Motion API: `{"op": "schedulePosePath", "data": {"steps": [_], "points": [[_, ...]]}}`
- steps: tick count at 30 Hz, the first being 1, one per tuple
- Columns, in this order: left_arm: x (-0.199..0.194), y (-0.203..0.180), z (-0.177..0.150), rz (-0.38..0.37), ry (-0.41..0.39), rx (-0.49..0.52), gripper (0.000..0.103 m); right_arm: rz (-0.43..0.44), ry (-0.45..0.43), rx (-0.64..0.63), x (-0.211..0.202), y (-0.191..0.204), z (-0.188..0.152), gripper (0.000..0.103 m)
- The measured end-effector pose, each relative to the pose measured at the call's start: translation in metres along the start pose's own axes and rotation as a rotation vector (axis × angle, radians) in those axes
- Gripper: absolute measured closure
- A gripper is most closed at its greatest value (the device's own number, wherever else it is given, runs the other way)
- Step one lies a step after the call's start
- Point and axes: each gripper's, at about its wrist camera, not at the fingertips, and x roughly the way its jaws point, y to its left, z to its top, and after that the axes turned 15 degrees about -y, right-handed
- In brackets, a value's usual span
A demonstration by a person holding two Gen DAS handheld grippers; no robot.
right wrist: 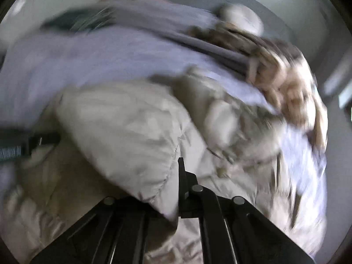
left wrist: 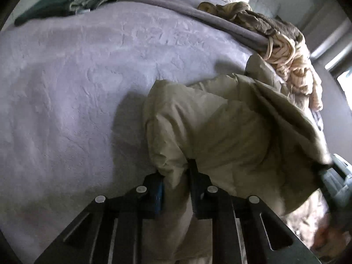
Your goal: Fold large clothes
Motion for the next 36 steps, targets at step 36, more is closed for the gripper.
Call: {"op": "schedulePosePath", "data": {"steps": [36], "points": [[-0.022,-0.048,-0.023,0.240,0.020,0.244,0.080,0.219,0.166,0.811,-0.042,-0.200,-0.143,0.078]]}}
